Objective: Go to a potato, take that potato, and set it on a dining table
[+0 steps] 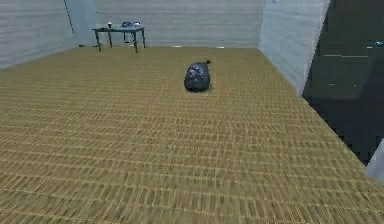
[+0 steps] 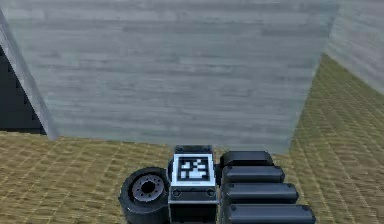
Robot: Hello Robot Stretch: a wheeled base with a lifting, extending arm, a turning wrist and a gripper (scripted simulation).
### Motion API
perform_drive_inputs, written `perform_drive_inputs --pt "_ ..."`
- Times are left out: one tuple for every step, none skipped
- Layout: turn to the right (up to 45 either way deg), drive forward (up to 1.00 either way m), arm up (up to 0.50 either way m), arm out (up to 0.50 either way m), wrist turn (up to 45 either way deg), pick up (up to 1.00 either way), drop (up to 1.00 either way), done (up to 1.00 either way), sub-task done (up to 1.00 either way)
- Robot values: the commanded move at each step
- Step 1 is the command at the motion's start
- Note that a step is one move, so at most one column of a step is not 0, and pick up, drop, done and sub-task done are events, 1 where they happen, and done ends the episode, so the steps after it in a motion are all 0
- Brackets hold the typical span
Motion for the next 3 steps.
perform_drive_inputs --pt "0.0 0.10 0.00 0.00 0.0 0.00 0.00 0.00 0.00" --pt "-21.0 0.00 0.00 0.00 0.0 0.00 0.00 0.00 0.00" --pt "0.0 1.00 0.00 0.00 0.0 0.00 0.00 0.00 0.00"
